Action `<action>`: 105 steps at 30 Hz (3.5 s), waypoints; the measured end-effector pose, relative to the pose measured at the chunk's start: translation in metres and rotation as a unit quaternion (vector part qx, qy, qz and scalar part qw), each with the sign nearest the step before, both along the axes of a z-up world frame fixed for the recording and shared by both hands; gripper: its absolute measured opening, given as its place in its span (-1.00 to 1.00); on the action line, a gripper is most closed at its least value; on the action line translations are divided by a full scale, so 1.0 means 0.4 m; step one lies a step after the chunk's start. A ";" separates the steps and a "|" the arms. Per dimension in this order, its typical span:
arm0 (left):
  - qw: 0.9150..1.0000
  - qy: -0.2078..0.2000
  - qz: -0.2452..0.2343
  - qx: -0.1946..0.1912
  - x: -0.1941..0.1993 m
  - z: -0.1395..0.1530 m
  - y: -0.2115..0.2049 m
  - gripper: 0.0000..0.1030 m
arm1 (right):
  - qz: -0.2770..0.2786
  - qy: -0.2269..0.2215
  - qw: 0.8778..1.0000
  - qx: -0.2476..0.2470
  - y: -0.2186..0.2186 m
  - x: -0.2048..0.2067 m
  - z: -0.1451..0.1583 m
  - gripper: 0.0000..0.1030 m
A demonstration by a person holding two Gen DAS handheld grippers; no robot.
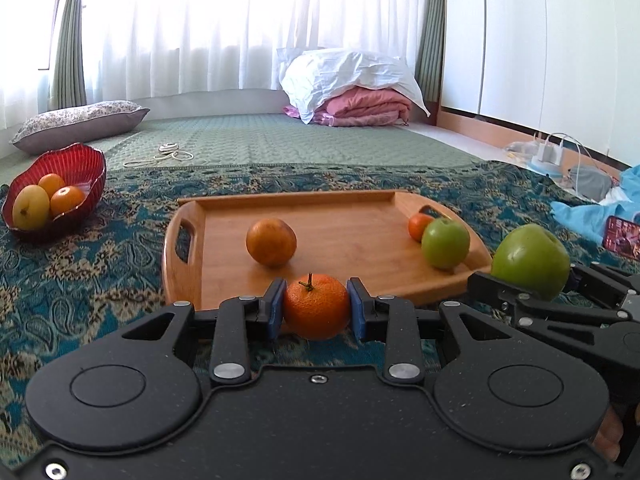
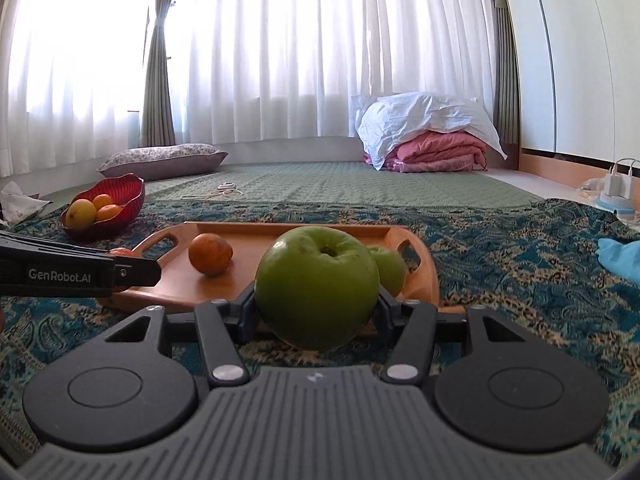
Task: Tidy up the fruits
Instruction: 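Carry the tangerine over the tray with the left gripper while the right carries the apple there, then lower and open the left gripper on the tray while the right releases the apple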
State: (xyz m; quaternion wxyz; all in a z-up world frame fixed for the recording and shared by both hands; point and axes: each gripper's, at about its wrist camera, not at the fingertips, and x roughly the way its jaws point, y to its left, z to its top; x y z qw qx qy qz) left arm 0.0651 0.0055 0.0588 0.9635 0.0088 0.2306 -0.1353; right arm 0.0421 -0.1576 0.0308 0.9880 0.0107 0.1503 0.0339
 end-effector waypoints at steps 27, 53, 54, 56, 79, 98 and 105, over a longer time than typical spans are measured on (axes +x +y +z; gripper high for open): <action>0.998 0.051 0.015 -0.035 0.362 0.074 0.034 -0.40 | -0.003 0.086 0.996 0.007 -0.088 0.346 0.103 0.15; 0.982 0.165 0.075 -0.053 0.652 -0.064 0.064 -0.40 | -0.043 0.215 0.976 0.009 -0.141 0.631 0.003 0.15; 0.982 0.166 0.075 -0.054 0.653 -0.065 0.065 -0.40 | -0.043 0.216 0.975 0.008 -0.141 0.632 0.000 0.14; 0.982 0.166 0.074 -0.053 0.655 -0.067 0.065 -0.40 | -0.043 0.218 0.975 0.007 -0.140 0.636 -0.004 0.14; 0.981 0.175 0.072 -0.047 0.664 -0.086 0.066 -0.40 | -0.043 0.247 0.968 -0.001 -0.126 0.659 -0.024 0.14; 0.983 0.160 0.075 -0.054 0.589 -0.057 0.081 -0.13 | -0.043 0.230 0.972 0.019 -0.150 0.596 0.010 0.42; 0.989 0.125 0.065 -0.038 0.513 -0.027 0.084 0.09 | -0.032 0.199 0.979 -0.006 -0.140 0.531 0.042 0.56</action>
